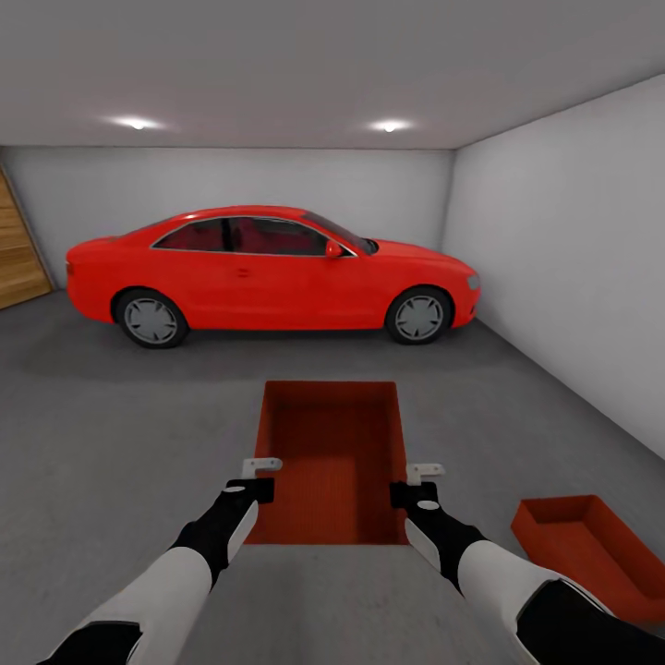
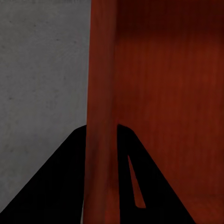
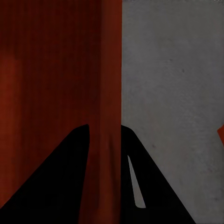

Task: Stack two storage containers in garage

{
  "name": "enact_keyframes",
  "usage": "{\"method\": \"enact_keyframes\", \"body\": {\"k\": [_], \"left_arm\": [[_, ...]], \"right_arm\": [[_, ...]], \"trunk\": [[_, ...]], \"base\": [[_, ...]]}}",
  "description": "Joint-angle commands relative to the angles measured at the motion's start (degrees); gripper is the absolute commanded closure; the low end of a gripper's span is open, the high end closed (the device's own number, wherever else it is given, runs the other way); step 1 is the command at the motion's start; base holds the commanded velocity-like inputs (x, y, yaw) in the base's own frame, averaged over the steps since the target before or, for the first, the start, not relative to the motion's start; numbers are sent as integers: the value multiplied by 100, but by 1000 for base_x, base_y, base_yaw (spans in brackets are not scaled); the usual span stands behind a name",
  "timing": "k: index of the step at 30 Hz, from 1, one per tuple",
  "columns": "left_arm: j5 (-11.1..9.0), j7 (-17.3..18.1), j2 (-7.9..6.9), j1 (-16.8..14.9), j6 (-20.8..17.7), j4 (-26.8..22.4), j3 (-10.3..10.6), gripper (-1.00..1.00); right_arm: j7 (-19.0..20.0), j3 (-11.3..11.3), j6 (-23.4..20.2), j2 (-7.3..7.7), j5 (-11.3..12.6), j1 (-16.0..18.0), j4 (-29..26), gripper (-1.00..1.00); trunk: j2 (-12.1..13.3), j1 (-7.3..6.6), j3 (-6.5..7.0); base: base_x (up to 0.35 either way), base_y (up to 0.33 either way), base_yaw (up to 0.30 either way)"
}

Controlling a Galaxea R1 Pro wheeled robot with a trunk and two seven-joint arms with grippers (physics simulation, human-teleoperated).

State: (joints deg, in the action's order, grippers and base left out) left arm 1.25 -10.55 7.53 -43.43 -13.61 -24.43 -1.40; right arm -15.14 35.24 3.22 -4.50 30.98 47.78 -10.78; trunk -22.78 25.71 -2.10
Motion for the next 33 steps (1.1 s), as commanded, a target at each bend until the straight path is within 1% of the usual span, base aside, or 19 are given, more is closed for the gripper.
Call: {"method": "enact_keyframes", "body": {"k": [1,33], "left_arm": [[24,-35,-268,1,-36,62,26,100],[24,-35,-263,1,-36,62,28,100]], "right_arm": [[2,-84,223,1,-21,12,-17,100],[2,-83,223,2,-21,12,-13,100]], "trunk": [[-13,7,-12],[-13,7,-12]], "base": [[322,0,0],[322,0,0]]}}
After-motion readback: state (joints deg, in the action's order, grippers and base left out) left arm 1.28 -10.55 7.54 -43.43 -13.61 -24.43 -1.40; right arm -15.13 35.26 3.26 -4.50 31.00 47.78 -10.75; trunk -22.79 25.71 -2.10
